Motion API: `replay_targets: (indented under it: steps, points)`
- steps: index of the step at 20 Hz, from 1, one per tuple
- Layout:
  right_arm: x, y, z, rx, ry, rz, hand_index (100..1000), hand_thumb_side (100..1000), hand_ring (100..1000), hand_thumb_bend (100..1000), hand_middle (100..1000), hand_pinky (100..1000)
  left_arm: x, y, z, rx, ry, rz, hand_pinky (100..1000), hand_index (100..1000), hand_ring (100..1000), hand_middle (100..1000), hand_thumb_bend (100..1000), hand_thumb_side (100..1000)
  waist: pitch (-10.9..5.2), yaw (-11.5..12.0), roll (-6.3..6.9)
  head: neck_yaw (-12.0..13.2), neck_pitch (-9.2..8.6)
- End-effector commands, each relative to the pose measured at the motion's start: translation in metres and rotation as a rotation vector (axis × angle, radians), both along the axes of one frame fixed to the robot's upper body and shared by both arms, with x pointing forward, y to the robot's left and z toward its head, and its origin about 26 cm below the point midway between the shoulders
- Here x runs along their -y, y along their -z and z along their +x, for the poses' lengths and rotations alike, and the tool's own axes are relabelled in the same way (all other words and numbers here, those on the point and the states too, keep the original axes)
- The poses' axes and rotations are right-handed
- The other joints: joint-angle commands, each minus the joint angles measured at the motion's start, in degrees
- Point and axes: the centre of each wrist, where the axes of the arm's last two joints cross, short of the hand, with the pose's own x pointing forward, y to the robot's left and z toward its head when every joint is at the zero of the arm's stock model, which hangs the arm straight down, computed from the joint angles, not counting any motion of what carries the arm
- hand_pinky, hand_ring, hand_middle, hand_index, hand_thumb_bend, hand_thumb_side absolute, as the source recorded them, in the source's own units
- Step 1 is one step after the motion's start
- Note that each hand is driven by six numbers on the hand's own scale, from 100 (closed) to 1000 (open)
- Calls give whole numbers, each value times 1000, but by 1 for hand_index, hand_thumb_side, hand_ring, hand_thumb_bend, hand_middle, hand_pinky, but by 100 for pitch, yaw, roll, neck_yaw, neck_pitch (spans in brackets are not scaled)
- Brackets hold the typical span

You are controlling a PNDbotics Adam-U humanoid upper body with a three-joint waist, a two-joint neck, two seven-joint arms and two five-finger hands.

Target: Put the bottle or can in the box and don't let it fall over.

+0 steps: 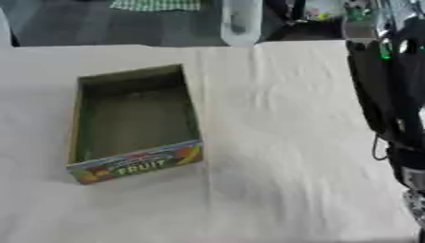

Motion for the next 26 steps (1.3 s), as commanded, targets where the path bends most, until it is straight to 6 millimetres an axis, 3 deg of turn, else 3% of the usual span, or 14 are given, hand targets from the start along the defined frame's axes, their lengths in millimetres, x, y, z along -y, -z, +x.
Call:
replay_targets:
  steps: [1, 13, 26]
  points:
    - [-7, -7, 3, 17, -9, -41, 992, 800, 100, 100, 214, 100, -1, -12, 1, 42, 11, 23, 735, 740, 864, 770, 754, 608, -41, 79, 5, -127, -64]
    - [-32, 18, 34, -78, -44, -87, 979, 828, 100, 100, 196, 100, -9, -21, 3, 100, -49, 1, 736, 745, 864, 772, 761, 608, 80, 487, -69, -530, -172]
    - [-41, 44, 52, -161, -64, -86, 965, 838, 100, 100, 170, 100, -6, -24, 5, 119, -47, -12, 736, 744, 866, 773, 761, 608, 307, 692, -70, -752, -359]
